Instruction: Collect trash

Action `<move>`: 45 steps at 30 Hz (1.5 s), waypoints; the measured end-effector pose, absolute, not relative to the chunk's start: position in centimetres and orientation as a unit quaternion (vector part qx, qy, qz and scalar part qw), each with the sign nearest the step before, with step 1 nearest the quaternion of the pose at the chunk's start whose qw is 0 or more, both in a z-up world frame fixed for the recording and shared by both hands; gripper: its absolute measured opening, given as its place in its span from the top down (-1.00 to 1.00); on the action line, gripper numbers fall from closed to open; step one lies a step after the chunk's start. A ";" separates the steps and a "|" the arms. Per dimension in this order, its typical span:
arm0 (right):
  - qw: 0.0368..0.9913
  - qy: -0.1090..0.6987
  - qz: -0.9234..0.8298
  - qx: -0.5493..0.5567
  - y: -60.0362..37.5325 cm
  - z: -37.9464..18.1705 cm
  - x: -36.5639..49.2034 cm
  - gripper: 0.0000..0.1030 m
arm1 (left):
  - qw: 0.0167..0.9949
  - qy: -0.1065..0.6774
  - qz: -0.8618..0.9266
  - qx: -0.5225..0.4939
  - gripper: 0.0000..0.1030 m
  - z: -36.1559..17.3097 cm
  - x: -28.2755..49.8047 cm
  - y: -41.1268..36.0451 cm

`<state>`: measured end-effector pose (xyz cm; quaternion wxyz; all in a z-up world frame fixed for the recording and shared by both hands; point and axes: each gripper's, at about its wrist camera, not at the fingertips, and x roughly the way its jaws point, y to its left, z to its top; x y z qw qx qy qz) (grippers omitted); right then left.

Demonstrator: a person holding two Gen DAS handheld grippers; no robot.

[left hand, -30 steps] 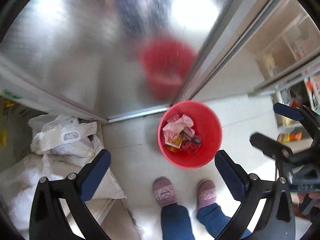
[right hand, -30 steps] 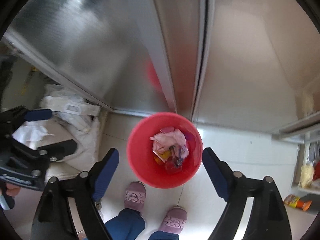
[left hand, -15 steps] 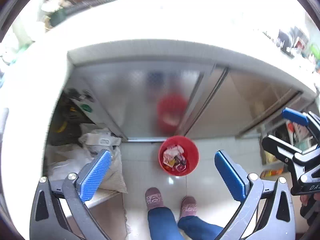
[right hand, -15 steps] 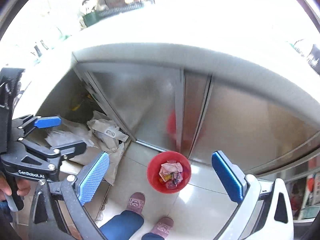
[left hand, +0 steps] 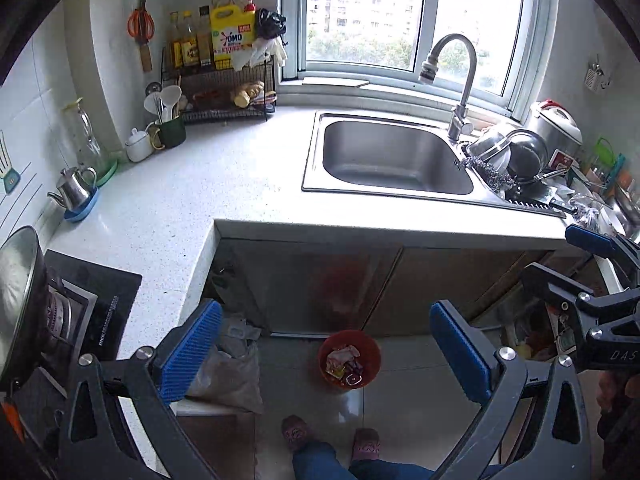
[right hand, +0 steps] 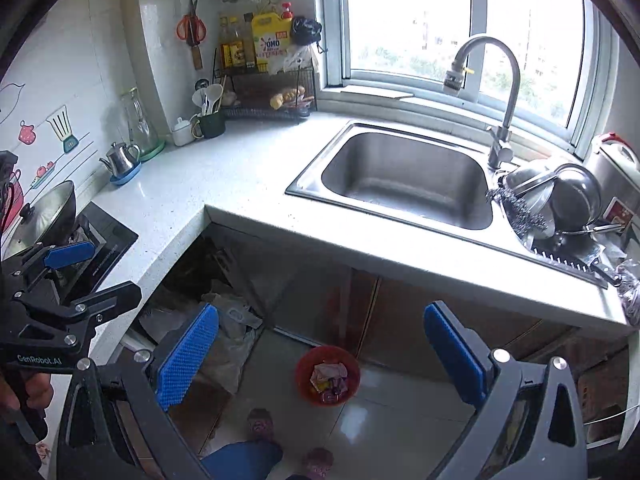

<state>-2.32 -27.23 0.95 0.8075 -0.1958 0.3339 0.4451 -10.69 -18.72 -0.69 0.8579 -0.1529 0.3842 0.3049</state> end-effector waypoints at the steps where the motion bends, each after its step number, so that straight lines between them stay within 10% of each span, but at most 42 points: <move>1: 0.811 0.331 0.441 -0.197 -27.5 1.3 -2.6 -0.99 | 0.859 0.383 0.302 -0.154 -1.00 -0.1 -10.8 -19.0; 45: 0.847 0.338 0.367 -0.181 -30.6 2.3 -4.5 -0.99 | 0.892 0.365 0.234 -0.130 -1.00 2.7 -10.0 -23.0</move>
